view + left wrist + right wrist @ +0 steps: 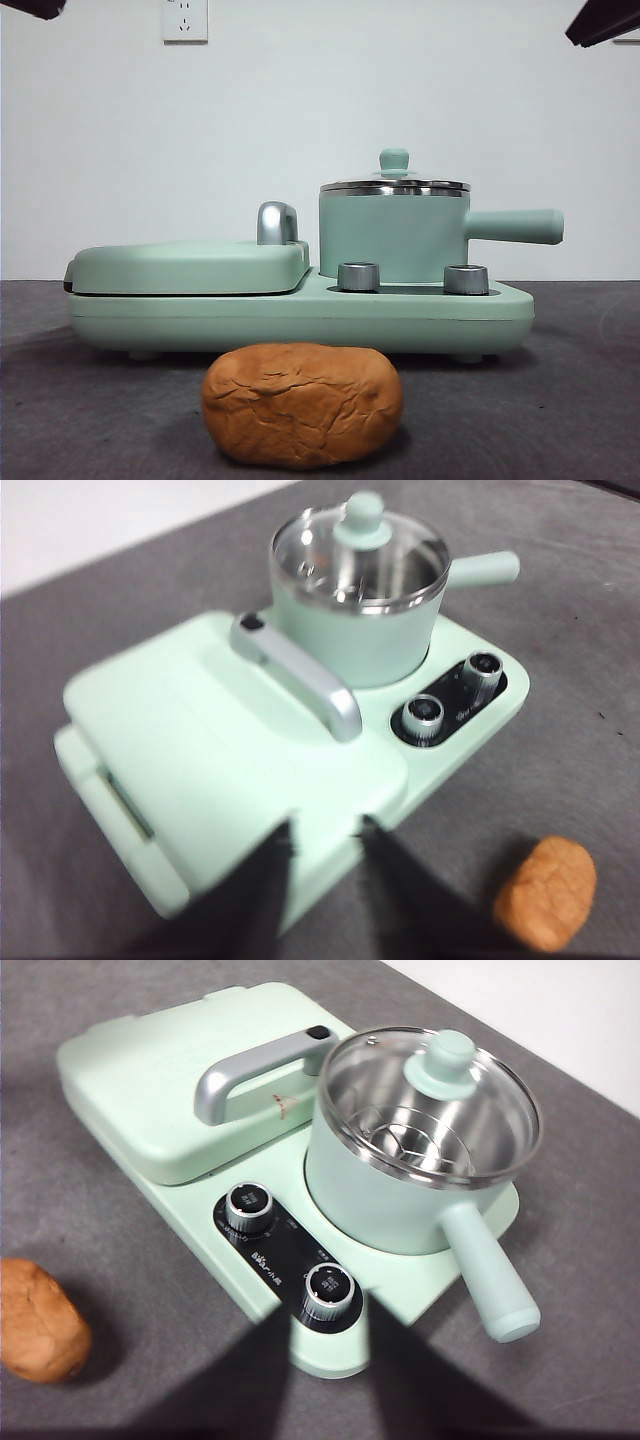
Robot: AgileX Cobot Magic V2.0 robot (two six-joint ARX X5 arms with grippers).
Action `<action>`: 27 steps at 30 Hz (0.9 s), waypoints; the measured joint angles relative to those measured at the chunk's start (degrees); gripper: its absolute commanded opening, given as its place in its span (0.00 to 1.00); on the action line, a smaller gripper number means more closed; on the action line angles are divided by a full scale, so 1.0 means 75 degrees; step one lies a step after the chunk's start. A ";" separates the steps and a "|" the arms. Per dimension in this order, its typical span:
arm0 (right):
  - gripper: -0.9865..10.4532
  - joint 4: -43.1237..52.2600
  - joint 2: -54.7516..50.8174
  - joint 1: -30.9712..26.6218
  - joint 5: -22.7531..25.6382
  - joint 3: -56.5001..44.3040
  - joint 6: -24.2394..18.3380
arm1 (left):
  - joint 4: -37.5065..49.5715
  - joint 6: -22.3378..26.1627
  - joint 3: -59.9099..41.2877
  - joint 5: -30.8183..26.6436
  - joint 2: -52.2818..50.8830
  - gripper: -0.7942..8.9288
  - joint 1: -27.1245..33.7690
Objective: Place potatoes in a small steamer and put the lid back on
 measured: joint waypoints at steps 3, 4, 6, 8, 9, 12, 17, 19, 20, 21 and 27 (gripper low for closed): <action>0.37 0.0000 0.0000 -0.0003 0.0003 0.0000 -0.0140 | 0.0245 0.0114 0.0000 0.0000 0.0000 0.35 -0.0052; 0.37 0.0000 0.0000 -0.0003 0.0006 0.0000 -0.0157 | 0.0335 0.0143 0.0000 0.0000 0.0000 0.35 -0.0070; 0.37 0.0000 0.0000 -0.0003 0.0006 0.0000 -0.0187 | 0.0533 0.0166 0.0003 0.0000 0.0020 0.35 -0.0122; 0.37 0.0000 0.0000 -0.0003 0.0009 0.0000 -0.0189 | 0.0743 0.0187 0.0003 0.0000 0.0102 0.35 -0.0178; 0.37 0.0000 0.0000 -0.0003 0.0009 0.0000 -0.0192 | 0.0941 0.0189 0.0003 0.0000 0.0195 0.35 -0.0224; 0.37 0.0006 0.0000 -0.0003 0.0009 0.0000 -0.0189 | 0.1437 0.0119 0.0003 0.0000 0.0583 0.35 -0.0344; 0.37 0.0050 0.0000 -0.0003 0.0009 0.0000 -0.0189 | 0.2637 -0.0274 0.0003 0.0000 0.1597 0.35 -0.0731; 0.37 0.0050 0.0000 -0.0003 0.0009 0.0000 -0.0189 | 0.3322 -0.0420 0.0003 -0.0012 0.2142 0.35 -0.0930; 0.37 0.0050 0.0000 -0.0003 0.0009 0.0000 -0.0189 | 0.3622 -0.0466 0.0003 -0.0023 0.2378 0.35 -0.1011; 0.37 0.0050 0.0000 -0.0003 0.0009 0.0000 -0.0189 | 0.4030 -0.0560 0.0003 -0.0131 0.2702 0.35 -0.1139; 0.37 0.0050 0.0000 -0.0003 0.0009 0.0000 -0.0189 | 0.6027 -0.1110 0.0102 -0.0425 0.4339 0.35 -0.1731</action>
